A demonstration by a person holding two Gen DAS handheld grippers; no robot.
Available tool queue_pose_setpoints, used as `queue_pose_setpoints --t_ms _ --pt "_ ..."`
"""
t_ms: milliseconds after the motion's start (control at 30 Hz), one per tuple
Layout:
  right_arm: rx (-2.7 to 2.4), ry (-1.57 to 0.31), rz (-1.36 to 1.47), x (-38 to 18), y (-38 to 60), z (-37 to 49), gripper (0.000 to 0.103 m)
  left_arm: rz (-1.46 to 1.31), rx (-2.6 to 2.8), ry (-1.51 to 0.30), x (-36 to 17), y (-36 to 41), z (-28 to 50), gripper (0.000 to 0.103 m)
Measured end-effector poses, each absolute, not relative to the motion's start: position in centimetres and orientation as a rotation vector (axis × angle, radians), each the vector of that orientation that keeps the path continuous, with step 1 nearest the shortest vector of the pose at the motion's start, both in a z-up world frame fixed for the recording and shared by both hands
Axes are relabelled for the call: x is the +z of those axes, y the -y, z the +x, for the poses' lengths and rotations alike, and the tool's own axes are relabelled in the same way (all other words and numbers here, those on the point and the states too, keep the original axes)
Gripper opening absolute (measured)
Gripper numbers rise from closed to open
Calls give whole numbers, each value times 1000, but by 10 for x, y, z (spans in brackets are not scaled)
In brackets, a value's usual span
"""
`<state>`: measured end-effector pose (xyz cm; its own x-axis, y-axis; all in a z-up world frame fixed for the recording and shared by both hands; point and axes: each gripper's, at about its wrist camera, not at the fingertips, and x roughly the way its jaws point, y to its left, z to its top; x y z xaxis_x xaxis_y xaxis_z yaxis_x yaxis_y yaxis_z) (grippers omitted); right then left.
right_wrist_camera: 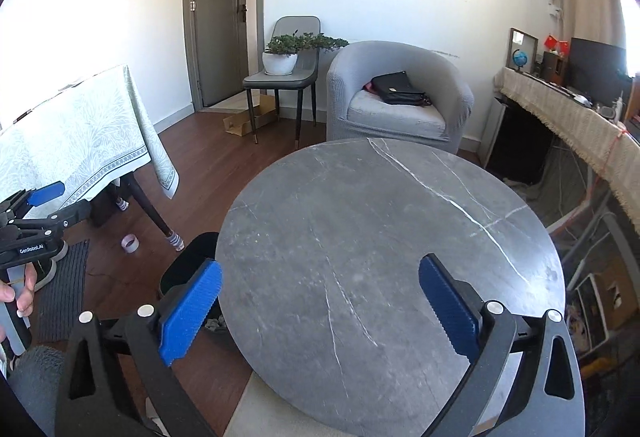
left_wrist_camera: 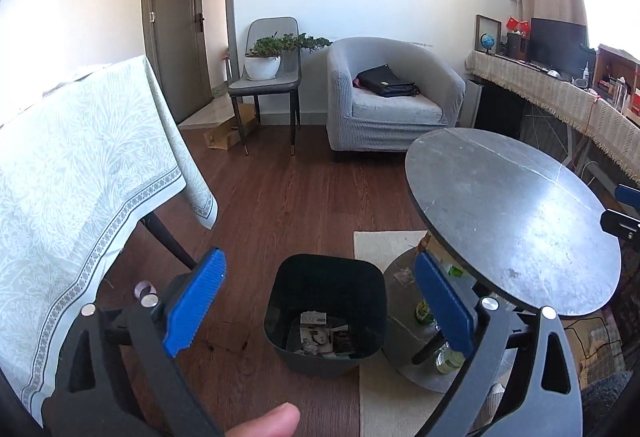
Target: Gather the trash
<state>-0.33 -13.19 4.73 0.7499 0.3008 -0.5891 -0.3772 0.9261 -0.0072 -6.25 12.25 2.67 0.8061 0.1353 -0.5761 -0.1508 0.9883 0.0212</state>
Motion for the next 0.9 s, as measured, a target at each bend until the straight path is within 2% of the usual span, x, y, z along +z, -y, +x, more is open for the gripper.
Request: queue_pose_setpoints --t_ms 367,900 --pt "344 -632 -140 7 161 -42 99 -23 156 -617 5 -107 -80 98" --pt "352 -626 -93 7 164 -28 99 -44 149 -645 -10 -108 -60 98"
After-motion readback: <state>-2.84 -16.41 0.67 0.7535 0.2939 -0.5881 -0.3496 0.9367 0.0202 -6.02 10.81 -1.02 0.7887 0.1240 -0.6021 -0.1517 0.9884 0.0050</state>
